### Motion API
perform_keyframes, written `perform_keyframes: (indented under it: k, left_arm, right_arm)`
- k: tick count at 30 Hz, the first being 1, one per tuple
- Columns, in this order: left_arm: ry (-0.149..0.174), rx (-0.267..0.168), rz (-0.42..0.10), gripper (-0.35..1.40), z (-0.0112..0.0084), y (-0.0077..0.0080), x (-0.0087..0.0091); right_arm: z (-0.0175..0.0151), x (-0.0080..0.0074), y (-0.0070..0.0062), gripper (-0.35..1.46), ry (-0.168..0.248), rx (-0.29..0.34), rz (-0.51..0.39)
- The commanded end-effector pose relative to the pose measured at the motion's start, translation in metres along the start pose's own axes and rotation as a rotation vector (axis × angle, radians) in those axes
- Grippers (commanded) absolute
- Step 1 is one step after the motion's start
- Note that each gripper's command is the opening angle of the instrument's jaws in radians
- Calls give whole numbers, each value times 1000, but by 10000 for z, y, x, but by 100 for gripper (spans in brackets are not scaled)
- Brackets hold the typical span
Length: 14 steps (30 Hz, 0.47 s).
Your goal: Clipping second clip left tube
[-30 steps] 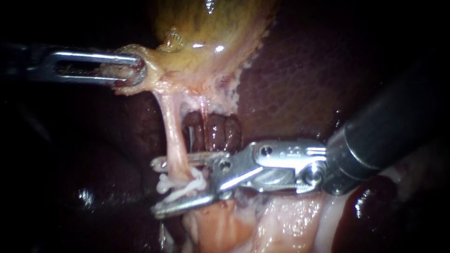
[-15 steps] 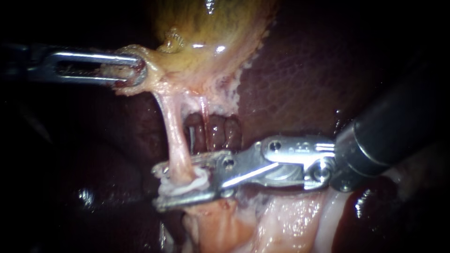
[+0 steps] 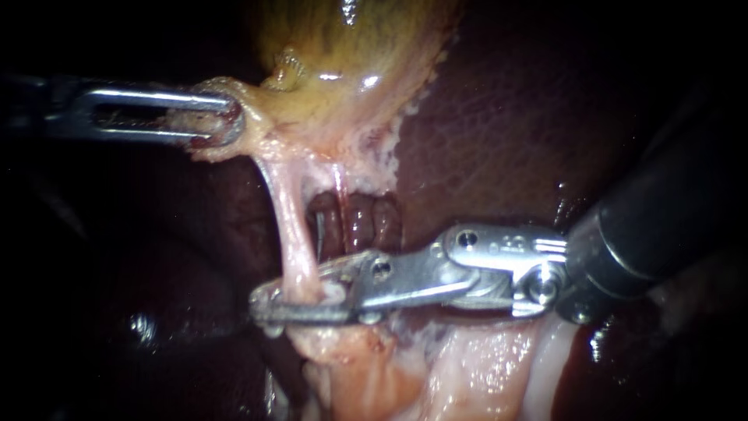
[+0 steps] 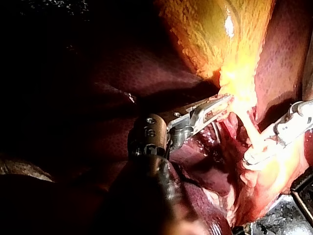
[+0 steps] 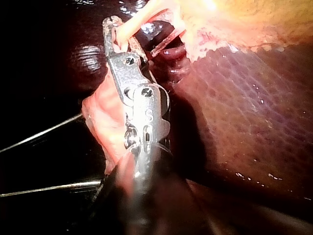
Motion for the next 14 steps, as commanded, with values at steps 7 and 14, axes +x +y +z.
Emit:
perform_keyframes:
  k: [7, 14]
  left_arm:
    - [0, 0, 0, -35, 0, 0, 0]
    - [0, 0, 0, -35, 1, -1, 0]
  right_arm:
    - [-11, 9, 1, -35, 2, -34, 7]
    - [-12, 8, 3, -35, 2, -31, 7]
